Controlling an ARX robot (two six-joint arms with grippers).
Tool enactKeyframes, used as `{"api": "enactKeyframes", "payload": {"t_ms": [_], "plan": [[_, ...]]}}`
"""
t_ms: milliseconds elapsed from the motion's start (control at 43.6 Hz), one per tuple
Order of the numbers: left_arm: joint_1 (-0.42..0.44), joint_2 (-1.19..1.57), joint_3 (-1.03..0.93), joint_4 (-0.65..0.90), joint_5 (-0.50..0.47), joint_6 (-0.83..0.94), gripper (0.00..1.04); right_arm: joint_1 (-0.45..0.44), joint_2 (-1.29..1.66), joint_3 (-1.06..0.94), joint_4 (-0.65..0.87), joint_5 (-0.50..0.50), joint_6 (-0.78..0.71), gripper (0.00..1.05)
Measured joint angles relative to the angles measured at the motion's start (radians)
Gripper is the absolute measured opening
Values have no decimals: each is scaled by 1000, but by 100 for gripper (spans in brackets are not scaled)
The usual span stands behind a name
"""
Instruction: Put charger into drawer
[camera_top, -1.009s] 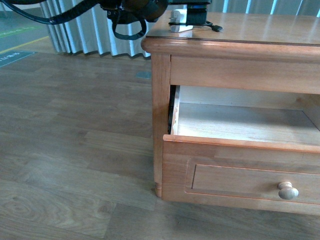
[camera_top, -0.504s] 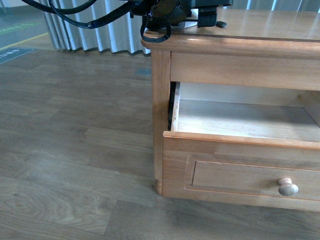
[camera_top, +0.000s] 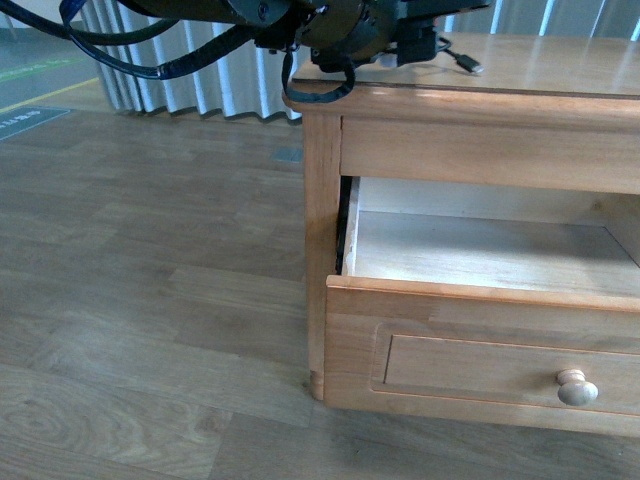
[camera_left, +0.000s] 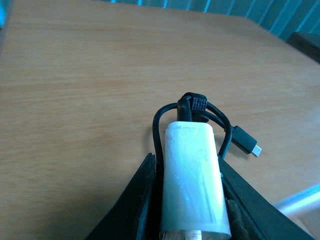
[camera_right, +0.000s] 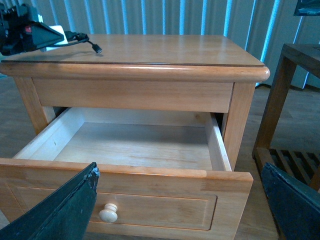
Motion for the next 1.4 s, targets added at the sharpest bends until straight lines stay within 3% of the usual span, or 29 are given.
{"api": "enactKeyframes", "payload": {"t_ms": [459,917,1146,1399], "plan": [[-187,-229,-282,83,56,17,28,0,0,0,0,0,0,96],[-163,-145,-365,91,-25,-31,28,0,0,0,0,0,0,96],[-132,-110,-387,92,-111,-65,69,0,0,0,0,0,0,96],[-105,-223,-448,84,-227,-72,100,0,0,0,0,0,0,96]]}}
